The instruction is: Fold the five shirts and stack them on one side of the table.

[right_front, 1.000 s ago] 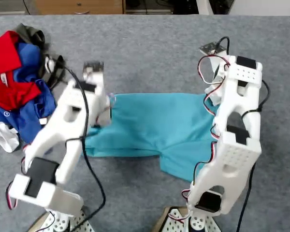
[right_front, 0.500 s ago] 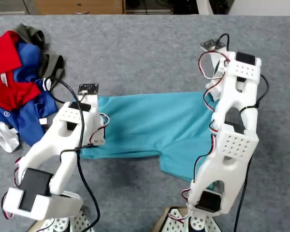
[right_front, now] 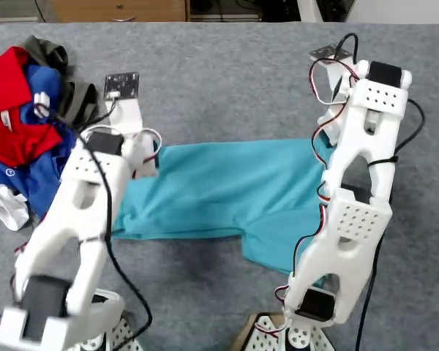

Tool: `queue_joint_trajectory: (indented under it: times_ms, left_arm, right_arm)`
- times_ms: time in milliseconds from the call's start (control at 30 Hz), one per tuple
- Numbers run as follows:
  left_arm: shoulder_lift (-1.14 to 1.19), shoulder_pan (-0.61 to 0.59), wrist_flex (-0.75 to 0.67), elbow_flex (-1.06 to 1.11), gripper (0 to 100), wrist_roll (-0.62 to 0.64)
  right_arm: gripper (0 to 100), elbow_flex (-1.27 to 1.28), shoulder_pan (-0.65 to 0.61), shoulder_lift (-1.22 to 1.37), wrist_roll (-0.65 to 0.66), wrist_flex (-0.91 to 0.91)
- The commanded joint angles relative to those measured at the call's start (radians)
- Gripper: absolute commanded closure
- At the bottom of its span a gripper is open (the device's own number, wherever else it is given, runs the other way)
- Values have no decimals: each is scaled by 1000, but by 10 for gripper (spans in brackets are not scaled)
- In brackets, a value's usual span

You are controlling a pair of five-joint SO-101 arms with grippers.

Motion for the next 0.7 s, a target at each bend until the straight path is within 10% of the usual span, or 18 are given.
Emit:
queue_joint_trajectory:
  times_ms: [0, 400, 667]
  left_arm:
    - [156, -68, -68, -133, 981, 25]
    - [618, -95, -38, -423, 981, 29]
    - [619, -161, -21, -511, 981, 29]
  right_arm:
    - [995, 21, 16, -88, -15, 8]
    - [995, 473, 110, -88, -11, -433]
    - [995, 486, 122, -110, 40, -413]
